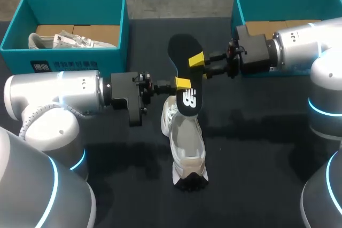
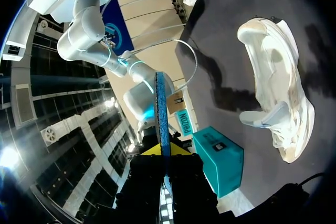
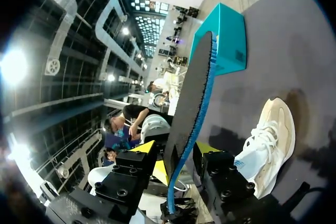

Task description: Take the shoe out of the shoebox, open the shoe tongue, remove and reinsert the insole, then place the shoe into the shoebox

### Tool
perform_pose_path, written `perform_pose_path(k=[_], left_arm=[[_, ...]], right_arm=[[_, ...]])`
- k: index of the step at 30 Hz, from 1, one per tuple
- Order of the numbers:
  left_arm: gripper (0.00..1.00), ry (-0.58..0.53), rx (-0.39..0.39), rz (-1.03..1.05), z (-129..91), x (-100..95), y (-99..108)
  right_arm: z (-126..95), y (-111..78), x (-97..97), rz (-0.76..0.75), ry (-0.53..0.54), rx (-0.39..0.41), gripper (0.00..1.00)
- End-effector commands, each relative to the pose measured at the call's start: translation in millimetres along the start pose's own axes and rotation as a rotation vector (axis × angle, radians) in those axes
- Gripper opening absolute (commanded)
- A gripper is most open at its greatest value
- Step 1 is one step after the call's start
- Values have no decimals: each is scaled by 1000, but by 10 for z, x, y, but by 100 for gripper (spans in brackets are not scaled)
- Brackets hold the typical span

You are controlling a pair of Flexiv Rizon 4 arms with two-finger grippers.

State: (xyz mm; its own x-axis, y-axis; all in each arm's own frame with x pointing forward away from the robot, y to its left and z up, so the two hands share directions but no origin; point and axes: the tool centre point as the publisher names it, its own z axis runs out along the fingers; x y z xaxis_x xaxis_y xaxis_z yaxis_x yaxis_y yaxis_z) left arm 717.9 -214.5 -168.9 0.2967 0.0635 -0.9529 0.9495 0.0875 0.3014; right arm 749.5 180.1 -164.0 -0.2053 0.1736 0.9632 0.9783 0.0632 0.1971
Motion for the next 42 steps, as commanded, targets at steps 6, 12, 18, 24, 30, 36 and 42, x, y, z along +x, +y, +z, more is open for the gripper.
perform_pose_path(k=[6, 12, 18, 24, 30, 36, 42], left_arm=[[0, -3, -1, 3, 15, 14, -6], [0, -3, -1, 3, 15, 14, -6], [0, -3, -1, 3, 15, 14, -6], [0, -3, -1, 3, 15, 14, -6], [0, -3, -1, 3, 15, 14, -6], [0, -3, -1, 3, 15, 14, -6], [0, -3, -1, 3, 15, 14, -6]], right_arm=[[17, -19, 3, 19, 7, 5, 42], [32, -15, -1, 47, 11, 7, 35], [29, -19, -19, 74, 27, 7, 26], [35, -28, -24, 91, 37, 4, 15], [-10, -52, -10, 91, 45, -13, 24], [-30, -62, -17, 98, 48, -15, 22], [-32, -61, -44, 104, 58, -19, 0]])
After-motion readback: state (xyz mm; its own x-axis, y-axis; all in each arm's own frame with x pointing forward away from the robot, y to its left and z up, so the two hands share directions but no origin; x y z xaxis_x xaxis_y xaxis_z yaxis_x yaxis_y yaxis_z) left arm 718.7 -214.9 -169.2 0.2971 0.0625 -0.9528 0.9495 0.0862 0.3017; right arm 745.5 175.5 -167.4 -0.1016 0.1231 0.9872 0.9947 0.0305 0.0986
